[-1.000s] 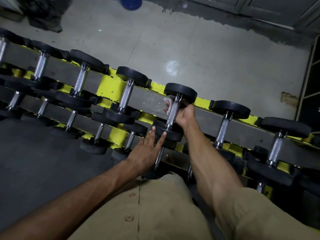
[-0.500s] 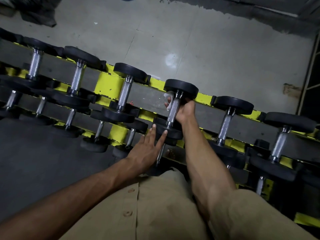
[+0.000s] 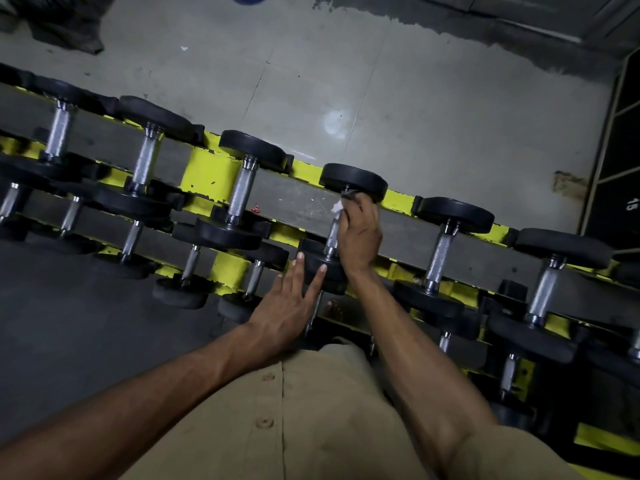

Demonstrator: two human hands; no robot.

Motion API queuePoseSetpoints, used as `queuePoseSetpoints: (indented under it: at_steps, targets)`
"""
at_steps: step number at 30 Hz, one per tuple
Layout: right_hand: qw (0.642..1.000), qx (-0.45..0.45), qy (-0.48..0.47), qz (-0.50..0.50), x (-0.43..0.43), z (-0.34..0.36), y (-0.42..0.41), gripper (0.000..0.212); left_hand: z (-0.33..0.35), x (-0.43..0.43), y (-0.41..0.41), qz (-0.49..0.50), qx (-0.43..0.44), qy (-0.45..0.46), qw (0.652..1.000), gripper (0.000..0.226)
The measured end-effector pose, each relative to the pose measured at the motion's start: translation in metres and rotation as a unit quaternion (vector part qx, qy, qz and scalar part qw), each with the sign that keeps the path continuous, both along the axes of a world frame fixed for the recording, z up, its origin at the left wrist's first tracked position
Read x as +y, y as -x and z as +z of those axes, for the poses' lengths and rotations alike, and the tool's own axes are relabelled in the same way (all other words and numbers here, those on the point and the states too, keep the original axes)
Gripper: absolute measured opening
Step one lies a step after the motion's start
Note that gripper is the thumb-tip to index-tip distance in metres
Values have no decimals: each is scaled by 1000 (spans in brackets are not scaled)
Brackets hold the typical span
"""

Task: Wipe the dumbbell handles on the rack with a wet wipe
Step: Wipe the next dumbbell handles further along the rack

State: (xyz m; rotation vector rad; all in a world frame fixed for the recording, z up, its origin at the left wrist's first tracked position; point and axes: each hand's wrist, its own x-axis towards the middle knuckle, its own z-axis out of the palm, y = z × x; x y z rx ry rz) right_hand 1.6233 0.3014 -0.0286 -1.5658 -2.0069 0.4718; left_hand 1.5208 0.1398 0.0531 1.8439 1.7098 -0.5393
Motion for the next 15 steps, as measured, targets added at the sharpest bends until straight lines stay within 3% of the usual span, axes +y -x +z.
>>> queuePoseSetpoints:
  at_steps: [3, 5, 9, 10, 12, 14, 15]
  targets:
    - [985, -115, -2, 126, 13, 2, -15, 47, -1, -1, -1, 0, 4, -4, 1000, 106]
    - [961, -177, 27, 213, 20, 7, -19, 32, 0, 0, -1, 3, 3, 2, 1000, 107]
    - [833, -234, 87, 494, 25, 20, -32, 17, 3, 1, -3, -2, 15, 4, 1000, 103]
    - [825, -246, 62, 505, 37, 28, -35, 23, 3, 1, -3, 1, 15, 5, 1000, 101]
    - [856, -273, -2, 439, 65, 42, -39, 39, -2, 0, -5, 4, 22, -4, 1000, 102]
    - [890, -265, -20, 371, 72, 51, -39, 41, -4, -2, -5, 6, 25, -1, 1000, 108]
    - [878, -267, -11, 397, 65, 49, -37, 36, -4, -3, -5, 5, 26, 2, 1000, 110]
